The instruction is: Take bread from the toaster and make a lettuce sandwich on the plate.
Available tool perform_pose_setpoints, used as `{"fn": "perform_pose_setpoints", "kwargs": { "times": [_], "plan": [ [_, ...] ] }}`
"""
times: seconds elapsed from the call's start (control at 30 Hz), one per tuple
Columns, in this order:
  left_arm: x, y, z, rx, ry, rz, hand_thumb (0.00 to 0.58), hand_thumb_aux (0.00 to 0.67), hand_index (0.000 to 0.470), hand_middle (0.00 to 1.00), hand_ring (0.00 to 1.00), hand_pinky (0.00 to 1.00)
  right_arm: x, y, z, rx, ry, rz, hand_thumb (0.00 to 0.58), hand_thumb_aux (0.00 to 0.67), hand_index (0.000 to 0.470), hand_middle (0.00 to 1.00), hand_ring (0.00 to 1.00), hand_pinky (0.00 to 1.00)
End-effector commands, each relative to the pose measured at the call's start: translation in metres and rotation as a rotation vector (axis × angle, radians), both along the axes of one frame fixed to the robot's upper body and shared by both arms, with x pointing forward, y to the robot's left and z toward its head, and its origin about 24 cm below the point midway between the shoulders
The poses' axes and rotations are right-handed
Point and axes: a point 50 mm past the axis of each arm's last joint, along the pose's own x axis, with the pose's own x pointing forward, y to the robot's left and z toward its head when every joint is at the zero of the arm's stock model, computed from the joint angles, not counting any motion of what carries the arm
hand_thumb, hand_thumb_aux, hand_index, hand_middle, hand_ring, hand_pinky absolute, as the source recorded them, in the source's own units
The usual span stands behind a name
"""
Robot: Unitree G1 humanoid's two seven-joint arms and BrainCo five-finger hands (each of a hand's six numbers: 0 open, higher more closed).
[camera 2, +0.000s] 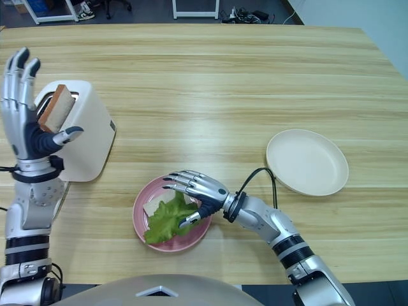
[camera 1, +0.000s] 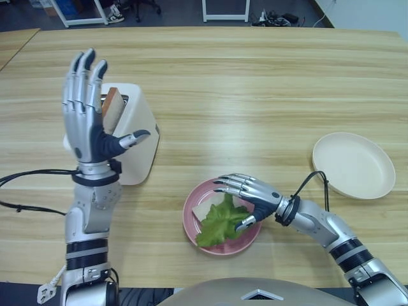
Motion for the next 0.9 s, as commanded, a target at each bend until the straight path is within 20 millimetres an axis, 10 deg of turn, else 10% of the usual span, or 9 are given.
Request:
{"fn": "perform_pose_setpoints", "kwargs": {
  "times": [0.03,0.27,0.67,0.77,0.8,0.9],
  "plan": [
    [-0.011,0.032,0.007,0.105,0.045,0.256,0.000,0.000,0.000,0.00,0.00,0.00,0.010,-0.009,0.001,-0.036,-0.042,-0.065,0.000,0.000,0.000,0.00,0.00,0.00],
    [-0.013,0.057,0.006,0.121,0.139,0.455,0.000,0.000,0.000,0.00,0.00,0.00,0.033,-0.027,0.015,0.009,-0.215,-0.257,0.000,0.000,0.000,0.00,0.00,0.00],
    [0.008,0.058,-0.044,-0.011,0.603,0.321,0.000,0.000,0.000,0.00,0.00,0.00,0.032,-0.074,0.040,0.196,-0.332,-0.488,0.000,0.000,0.000,0.00,0.00,0.00],
    [0.009,0.060,-0.046,-0.011,0.641,0.319,0.526,0.465,0.326,0.00,0.00,0.00,0.032,-0.074,0.037,0.191,-0.321,-0.486,0.000,0.000,0.000,0.00,0.00,0.00],
    [0.010,0.060,-0.046,-0.006,0.649,0.316,0.580,0.670,0.470,0.00,0.00,0.00,0.032,-0.073,0.037,0.191,-0.320,-0.485,0.000,0.000,0.000,0.00,0.00,0.00],
    [0.014,0.061,-0.048,0.006,0.695,0.307,0.580,0.670,0.470,0.13,0.13,0.13,0.033,-0.071,0.036,0.194,-0.315,-0.479,0.000,0.000,0.000,0.00,0.00,0.00]
  ]
}}
